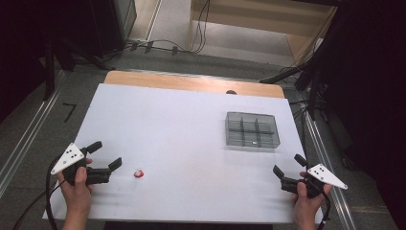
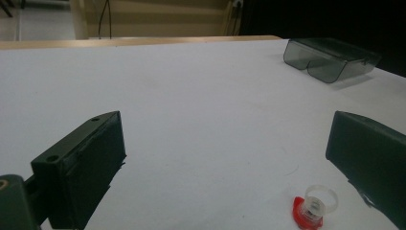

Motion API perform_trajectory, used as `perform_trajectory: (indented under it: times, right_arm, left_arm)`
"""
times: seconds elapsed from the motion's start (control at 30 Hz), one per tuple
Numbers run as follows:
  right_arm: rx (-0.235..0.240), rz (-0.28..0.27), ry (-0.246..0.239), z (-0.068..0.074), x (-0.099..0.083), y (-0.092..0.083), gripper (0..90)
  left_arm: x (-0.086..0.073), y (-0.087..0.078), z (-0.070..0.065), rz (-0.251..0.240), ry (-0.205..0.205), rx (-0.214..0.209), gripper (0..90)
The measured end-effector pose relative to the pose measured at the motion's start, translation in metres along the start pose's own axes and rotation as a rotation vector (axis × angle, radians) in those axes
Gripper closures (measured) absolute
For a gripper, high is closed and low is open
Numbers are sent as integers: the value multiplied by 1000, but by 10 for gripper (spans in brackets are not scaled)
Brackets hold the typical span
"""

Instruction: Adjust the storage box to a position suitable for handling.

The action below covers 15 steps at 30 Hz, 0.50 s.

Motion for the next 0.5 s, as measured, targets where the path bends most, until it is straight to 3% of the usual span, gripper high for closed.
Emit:
perform_trajectory:
  times: [0.17, 0.5]
  right_arm:
    - [-3, -11, 22, -2, 1, -2, 0]
    - [-24, -3, 7, -3, 3, -2, 0]
  left_arm:
    - [-1, 2, 0, 6, 3, 4, 0]
    - [-3, 2, -2, 16, 16, -2, 0]
Point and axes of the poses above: each handheld gripper's, and its own axes: y roughly forward along the jaws, x roughly out of its top, z roughly to its left, the point moved 6 cm from there along y, roughly forward along the jaws, and after that the axes turned 9 degrees about -z, right-handed, at the moved point
